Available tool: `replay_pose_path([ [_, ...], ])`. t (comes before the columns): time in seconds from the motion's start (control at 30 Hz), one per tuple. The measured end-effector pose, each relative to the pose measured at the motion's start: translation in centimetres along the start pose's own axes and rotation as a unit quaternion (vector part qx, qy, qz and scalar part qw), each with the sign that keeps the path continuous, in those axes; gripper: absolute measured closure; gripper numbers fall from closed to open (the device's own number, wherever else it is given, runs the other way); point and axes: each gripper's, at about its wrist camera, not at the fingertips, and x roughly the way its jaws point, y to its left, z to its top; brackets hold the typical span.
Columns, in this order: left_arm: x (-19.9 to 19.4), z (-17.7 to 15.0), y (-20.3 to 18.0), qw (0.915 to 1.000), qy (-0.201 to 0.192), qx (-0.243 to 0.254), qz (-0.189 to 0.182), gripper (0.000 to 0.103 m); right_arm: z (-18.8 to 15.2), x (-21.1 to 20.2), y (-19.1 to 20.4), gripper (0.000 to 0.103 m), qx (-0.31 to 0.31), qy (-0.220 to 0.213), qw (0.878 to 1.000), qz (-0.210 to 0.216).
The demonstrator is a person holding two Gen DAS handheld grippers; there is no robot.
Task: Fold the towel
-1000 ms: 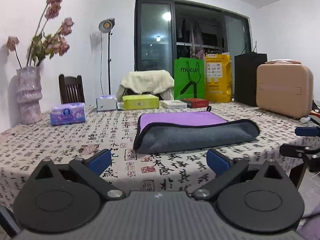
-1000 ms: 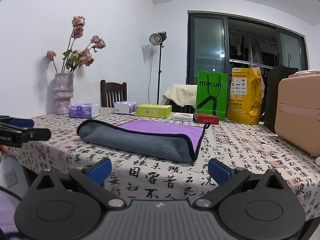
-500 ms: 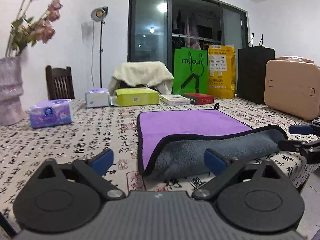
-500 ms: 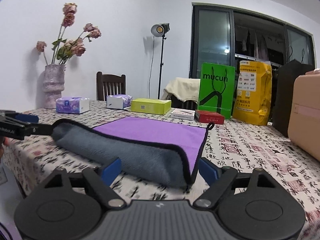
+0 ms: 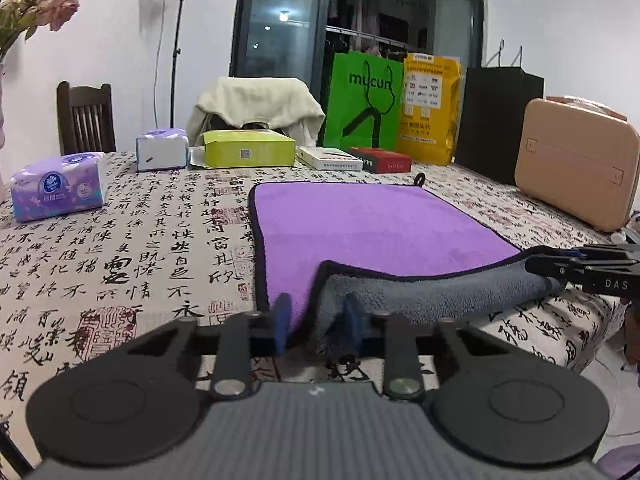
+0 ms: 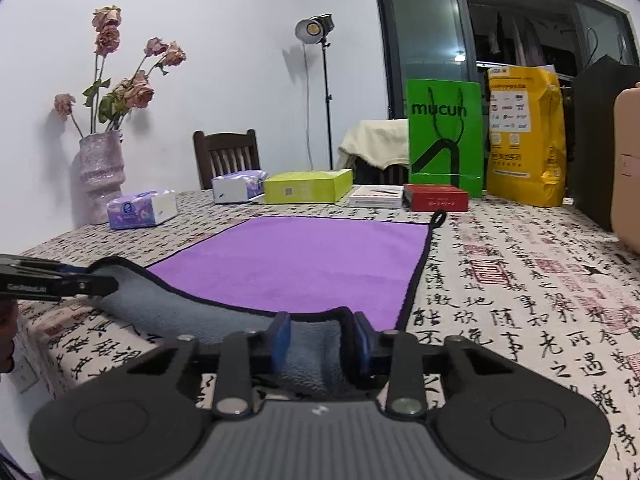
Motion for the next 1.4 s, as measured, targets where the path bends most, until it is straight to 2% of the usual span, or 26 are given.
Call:
replay_pose_path([
  [0.1,0.0,0.3,0.0,1.0000,0.004,0.001,-0.007,0.091,0.0,0.0,-0.1,0.083,0.006,0.008,1.000,0.011],
  [0.17,-0.2,0.4,-0.1,1.0000,0.002,0.004,-0.007,0.095,0.1,0.0,-0.2,0.094,0.005,0.011,1.000,0.015],
  [0.2,-0.3,0.5,-0.1,1.0000,0.000,0.006,-0.004,0.095,0.2,-0.1,-0.2,0.096,0.002,0.011,1.000,0.014],
  [0.37,-0.2,1.5,-0.3,0.9998,0.002,0.020,-0.006,0.097,1.0,-0.1,0.0,0.097,-0.019,0.017,1.000,0.009],
  [0.67,0.7,3.8,0.9,0.9996,0.022,-0.003,-0.020,0.097,3.3,0.9,-0.2,0.098,-0.045,0.021,0.999,0.001],
  [0.87,2.7,5.5,2.5,0.9968,0.062,-0.041,-0.032,0.097,4.9,2.4,-0.4,0.098,-0.064,0.024,0.998,0.002],
  [1.4,7.8,11.3,4.0,0.9953,0.077,-0.041,-0.043,0.097,8.8,7.2,-2.8,0.098,-0.076,0.050,0.996,-0.007],
])
